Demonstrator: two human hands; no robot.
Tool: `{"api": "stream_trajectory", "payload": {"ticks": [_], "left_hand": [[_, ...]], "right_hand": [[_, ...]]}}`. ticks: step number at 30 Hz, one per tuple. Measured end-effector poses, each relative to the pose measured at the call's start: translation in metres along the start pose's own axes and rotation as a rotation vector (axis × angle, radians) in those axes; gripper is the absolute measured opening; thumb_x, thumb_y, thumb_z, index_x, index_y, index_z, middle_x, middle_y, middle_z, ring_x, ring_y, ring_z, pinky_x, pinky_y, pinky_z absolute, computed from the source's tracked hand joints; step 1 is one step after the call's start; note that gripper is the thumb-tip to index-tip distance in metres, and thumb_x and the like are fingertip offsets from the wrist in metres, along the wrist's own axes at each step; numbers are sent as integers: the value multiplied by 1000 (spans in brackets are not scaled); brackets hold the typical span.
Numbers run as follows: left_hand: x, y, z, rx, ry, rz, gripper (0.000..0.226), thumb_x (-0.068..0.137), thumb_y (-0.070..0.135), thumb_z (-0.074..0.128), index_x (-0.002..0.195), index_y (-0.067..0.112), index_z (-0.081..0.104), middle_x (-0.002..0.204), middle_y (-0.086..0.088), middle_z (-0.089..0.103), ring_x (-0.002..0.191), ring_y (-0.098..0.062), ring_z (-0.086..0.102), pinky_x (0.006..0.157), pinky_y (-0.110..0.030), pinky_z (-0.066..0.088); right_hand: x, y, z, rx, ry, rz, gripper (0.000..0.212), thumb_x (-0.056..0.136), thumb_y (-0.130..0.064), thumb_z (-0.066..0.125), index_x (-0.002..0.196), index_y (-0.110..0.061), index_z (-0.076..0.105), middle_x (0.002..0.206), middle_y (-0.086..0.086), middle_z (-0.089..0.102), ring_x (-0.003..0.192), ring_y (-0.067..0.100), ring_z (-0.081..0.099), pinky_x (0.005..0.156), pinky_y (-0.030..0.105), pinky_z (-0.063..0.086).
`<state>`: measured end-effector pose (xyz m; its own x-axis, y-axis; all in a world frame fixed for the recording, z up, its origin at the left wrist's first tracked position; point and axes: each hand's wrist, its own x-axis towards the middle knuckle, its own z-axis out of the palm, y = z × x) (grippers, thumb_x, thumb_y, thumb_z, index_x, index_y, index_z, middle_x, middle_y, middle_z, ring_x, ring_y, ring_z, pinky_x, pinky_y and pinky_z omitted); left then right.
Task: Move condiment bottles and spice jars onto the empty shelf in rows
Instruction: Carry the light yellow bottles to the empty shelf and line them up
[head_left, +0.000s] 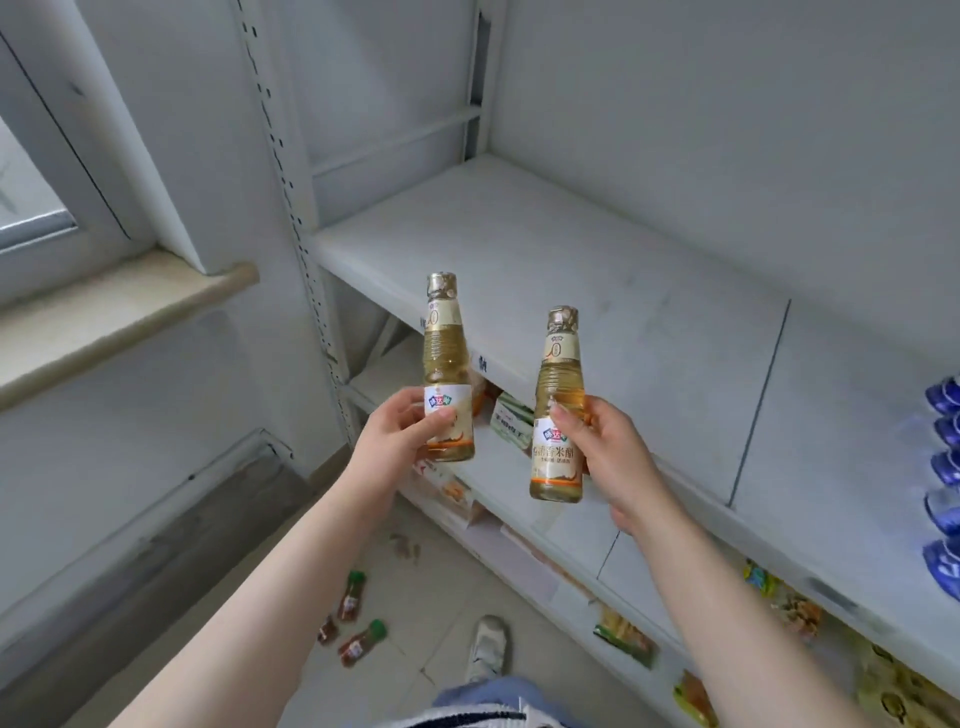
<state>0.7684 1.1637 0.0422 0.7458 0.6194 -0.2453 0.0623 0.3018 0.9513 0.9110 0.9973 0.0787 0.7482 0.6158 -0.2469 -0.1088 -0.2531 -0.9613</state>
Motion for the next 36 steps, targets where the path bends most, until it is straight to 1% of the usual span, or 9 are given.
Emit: {"api": "stream_trajectory", "payload": {"ticks": [2,6,10,15,20,24,28,34,36], "left_hand": [[25,10,9,-8,29,36,25,87,21,66,110,13,62,104,-11,72,94,-29,71,88,-46,55],[64,28,26,-32,92,87,25,88,18,65,112,11,62,106,-15,71,97,-31,69,89,-46,56],[99,41,27,-23,142,108,28,87,18,67,114,11,60,105,-15,71,93,-28,70,85,-41,57],[149,60,14,77,152,150,27,86,22,69,111,18,61,99,-4,73,90,-19,71,77,-28,53],[208,79,-1,174,104,148,34,85,26,69,117,18,59,102,-2,72,94,-17,70,86,-32,53],[256,89,-7,244,81,143,33,85,21,70,116,21,58,103,0,69,93,-15,67,78,-27,54],[305,90,-7,306,0,138,36,83,16,72,115,21,57,106,-8,69,98,-25,67,84,-41,54],[376,91,1,364,-83,175,44,62,35,76,102,35,59,106,-5,70,98,-25,67,90,-51,53],[397,90,6,378,-95,205,38,67,28,75,100,36,59,107,-5,69,99,-25,67,91,-51,53]], "right_hand": [[28,-10,-6,7,-22,-20,25,90,-24,61,111,-10,60,104,11,70,88,17,70,71,30,58],[76,-30,-13,6,-75,-29,24,91,-20,58,112,-7,59,100,9,69,75,8,69,58,20,55],[113,-45,-15,-31,-102,-47,25,92,-21,58,112,-6,59,100,10,68,81,14,67,61,20,55],[148,-54,-12,-47,-99,-56,23,91,-26,59,109,-11,60,101,8,68,85,15,68,60,20,53],[177,-65,-2,-29,-48,-62,24,91,-25,59,110,-10,60,103,10,69,86,17,68,60,21,54],[200,-71,5,-26,3,-66,23,91,-26,60,109,-12,60,105,12,68,92,22,68,70,30,55],[219,-69,9,-14,74,-66,19,90,-26,60,105,-14,61,103,12,68,93,25,68,76,36,55],[238,-65,21,26,155,-54,20,90,-25,61,106,-13,60,101,11,68,89,21,67,68,29,52],[244,-65,24,26,180,-55,21,90,-25,62,107,-12,59,100,11,67,85,18,67,64,24,51]]}}
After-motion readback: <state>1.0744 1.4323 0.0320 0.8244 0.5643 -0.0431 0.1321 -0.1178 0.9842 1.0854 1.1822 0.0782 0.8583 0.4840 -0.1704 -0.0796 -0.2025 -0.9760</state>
